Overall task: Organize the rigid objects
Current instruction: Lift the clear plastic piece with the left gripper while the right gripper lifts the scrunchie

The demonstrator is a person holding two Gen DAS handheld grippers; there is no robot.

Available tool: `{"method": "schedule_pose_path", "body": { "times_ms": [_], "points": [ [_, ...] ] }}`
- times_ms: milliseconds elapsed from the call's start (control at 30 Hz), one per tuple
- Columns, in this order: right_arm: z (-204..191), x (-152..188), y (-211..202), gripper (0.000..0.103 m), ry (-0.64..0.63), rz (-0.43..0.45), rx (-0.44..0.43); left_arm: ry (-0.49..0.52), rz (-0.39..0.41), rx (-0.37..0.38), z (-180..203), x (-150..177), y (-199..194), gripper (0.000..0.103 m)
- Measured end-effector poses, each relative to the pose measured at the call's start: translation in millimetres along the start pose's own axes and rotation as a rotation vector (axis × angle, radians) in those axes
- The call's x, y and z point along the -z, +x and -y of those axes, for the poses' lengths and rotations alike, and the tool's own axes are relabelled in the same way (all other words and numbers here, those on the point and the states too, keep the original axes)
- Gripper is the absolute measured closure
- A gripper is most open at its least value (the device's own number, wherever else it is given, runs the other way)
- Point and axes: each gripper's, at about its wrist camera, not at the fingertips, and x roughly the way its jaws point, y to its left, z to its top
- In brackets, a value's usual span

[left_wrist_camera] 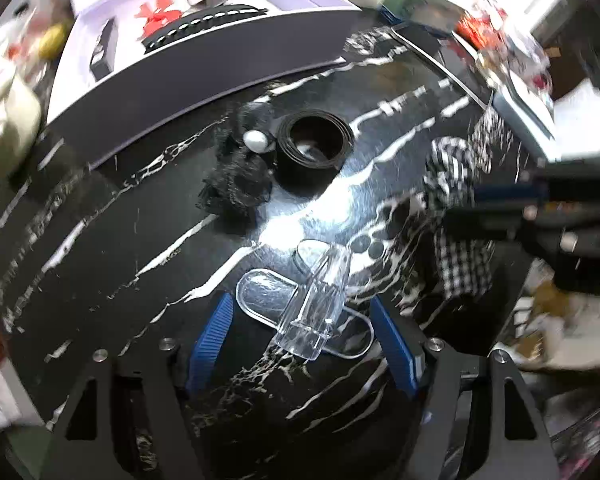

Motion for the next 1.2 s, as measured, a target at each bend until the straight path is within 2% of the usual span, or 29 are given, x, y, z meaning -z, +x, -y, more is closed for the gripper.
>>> {"method": "schedule_pose_path", "body": {
  "times_ms": [33,100,167,200,367,667,1200],
  "points": [
    [0.0,0.2,-0.1,0.081,-0.002,0.000,0.000,0.008,0.009,-0.015,1.8,2.1,0.1,0.032],
    [-0.2,0.7,-0.4,0.081,-0.007,0.001,0.002,-0.013,0.035,0.004,-0.4,5.7,-1.5,0.034],
    [-0.5,0.7,-0.5,0.081,-0.008,0.001,0.000,-0.033,0.061,0.013,-4.3,7.7,-4.4,0.049],
    [-0.3,0.8,-0.5,0.081,-0.007,0.001,-0.001,-0.035,0.062,0.014,-6.0,8.2,-5.0,0.050],
    [-0.7,0.4,-1.8,0.081,-0.009,0.003,-0.006,-0.020,0.061,0.034,-8.9,10.4,-5.8,0.051],
    [-5.8,-3.2,-14.6,0.081,-0.022,0.022,-0.018,-0.061,0.063,0.071,-15.7,17.0,-24.9,0.051],
    [-34.1,-3.4,-54.0,0.081,-0.104,0.062,-0.018,-0.070,0.144,0.034,-15.0,7.5,-75.3,0.051]
  ]
}}
